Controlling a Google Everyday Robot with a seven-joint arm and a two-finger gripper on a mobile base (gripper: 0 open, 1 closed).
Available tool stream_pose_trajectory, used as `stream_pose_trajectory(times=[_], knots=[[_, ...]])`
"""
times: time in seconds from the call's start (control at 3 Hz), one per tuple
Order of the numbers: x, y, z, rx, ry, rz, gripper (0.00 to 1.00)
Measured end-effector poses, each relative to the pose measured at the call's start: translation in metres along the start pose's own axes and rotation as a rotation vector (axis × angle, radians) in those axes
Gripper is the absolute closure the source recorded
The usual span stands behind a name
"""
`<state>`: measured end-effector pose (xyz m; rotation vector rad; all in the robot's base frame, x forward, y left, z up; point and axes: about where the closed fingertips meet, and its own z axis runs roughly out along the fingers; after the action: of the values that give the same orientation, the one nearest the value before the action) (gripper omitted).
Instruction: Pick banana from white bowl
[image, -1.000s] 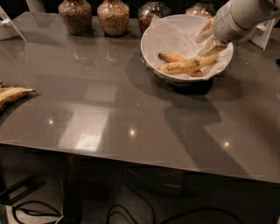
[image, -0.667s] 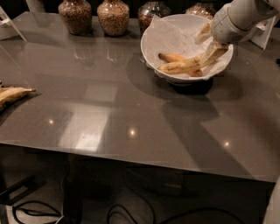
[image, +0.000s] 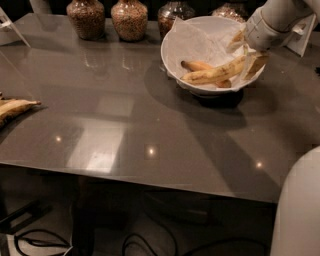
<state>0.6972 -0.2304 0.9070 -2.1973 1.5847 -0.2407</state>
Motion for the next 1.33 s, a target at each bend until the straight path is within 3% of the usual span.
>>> stream_pose_trajectory(times=[0.33,1.33], knots=[[0.007,0.001,0.006,-0.019,0.002,0.002,0.4],[0.017,-0.009,0.022,0.059,-0.081,0.175,0.4]])
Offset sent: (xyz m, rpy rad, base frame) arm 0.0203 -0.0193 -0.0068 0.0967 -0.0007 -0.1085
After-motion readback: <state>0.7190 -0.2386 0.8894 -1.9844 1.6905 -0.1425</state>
